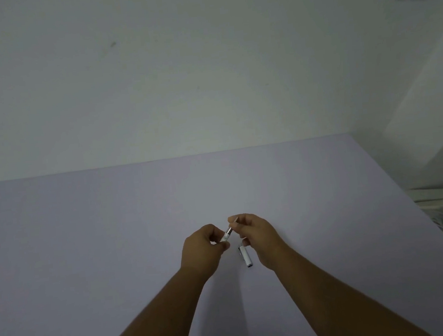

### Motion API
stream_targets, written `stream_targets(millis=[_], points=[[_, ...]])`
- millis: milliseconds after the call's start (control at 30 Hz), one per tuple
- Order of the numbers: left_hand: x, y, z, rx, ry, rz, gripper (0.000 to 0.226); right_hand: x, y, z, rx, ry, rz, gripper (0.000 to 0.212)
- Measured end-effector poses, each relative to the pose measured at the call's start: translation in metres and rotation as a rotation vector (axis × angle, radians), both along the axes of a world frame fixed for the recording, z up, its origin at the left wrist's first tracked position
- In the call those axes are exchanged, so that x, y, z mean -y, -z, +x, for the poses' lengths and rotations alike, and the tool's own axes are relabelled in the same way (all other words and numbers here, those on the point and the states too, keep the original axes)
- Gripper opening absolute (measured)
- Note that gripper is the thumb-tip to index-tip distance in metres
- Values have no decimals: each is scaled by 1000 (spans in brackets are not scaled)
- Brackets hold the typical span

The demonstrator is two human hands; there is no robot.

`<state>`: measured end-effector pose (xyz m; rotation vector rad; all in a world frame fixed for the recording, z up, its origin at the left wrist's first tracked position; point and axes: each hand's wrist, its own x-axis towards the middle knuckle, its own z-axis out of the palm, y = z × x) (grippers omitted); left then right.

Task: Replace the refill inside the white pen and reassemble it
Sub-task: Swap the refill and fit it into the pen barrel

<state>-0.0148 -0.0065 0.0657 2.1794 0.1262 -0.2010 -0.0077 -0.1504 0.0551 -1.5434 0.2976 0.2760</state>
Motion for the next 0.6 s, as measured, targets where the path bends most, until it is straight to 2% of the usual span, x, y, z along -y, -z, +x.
stream_targets(millis=[167, 300, 400, 467, 533, 600], points=[[2, 0, -2, 7, 18, 16, 27, -2, -2, -2, -35, 37, -96, 17], [5, 0, -3, -4, 20, 6, 23, 0, -3, -3, -15, 25, 14, 5], [5, 0, -4, 0, 33, 29, 17, -1, -4, -4, 10, 22, -92, 9], [5, 0, -5, 5, 36, 32, 17, -2, -4, -3, -14, 14, -181, 20], [4, 0, -6, 7, 37, 26, 19, -1, -5, -3, -27, -7, -185, 24], [3, -1, -6, 0, 31, 14, 21, 0, -6, -5, -24, -27, -140, 20]])
